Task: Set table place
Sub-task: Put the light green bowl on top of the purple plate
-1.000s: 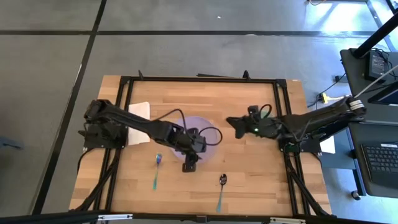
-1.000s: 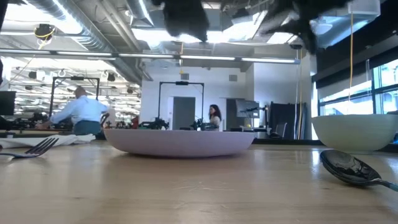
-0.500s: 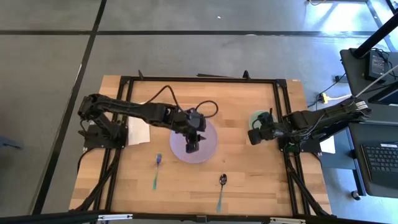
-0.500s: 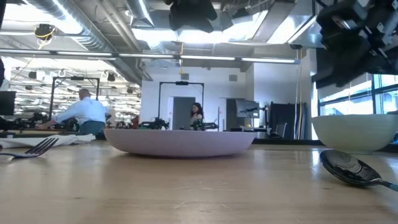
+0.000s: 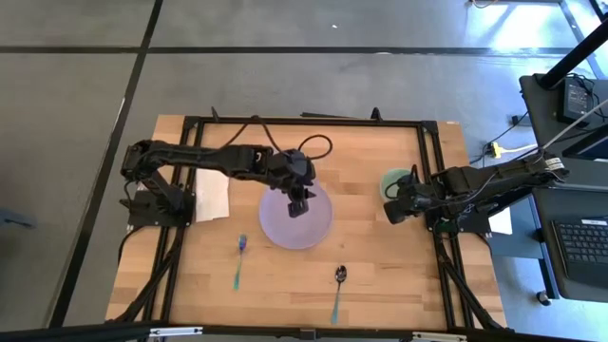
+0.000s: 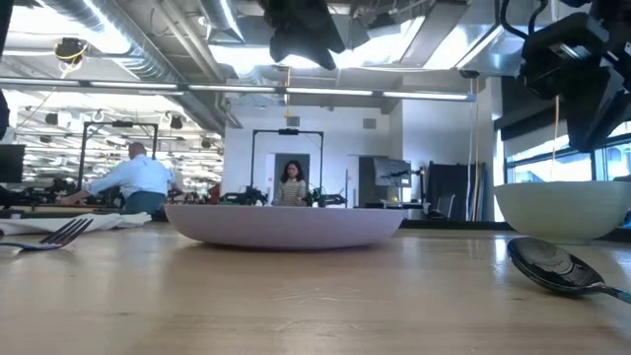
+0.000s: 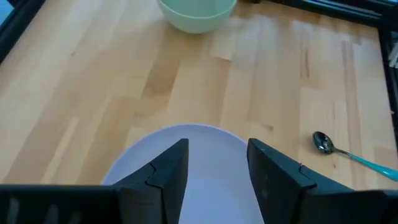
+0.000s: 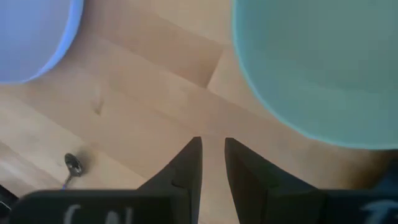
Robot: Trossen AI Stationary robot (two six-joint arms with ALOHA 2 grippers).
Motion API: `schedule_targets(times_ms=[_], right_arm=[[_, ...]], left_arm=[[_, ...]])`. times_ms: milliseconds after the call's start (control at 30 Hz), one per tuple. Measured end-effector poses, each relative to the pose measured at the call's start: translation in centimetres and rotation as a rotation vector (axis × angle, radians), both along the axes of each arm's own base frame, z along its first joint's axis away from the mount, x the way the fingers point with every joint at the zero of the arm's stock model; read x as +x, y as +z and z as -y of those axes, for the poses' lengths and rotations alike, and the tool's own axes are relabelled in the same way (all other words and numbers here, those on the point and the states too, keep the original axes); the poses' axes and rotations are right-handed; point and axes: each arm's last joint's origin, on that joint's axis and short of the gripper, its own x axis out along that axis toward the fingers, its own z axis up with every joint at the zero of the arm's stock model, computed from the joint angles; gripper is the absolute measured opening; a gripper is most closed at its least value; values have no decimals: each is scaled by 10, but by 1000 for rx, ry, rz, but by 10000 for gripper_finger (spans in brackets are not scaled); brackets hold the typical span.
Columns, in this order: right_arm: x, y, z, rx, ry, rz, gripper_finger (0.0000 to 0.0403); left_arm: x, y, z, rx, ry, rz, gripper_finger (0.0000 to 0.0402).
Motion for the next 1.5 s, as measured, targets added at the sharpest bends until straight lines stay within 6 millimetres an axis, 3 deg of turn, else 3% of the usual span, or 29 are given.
schedule_targets(times_ms=[333,1000,1267,1500], right_arm=[[3,1,0,1,8,30,72],[17,10,-3,-3,76,210,72],[17,10,-2,-90,172,217,72],[25,16,-1,-227,183,324,72]], left_arm=[[-1,0,-15,66,31,-3,157],[-1,0,-15,82,47,-5,157],[-1,0,-15,82,47,-5,157],[0,0,-15,82,47,-5,157]])
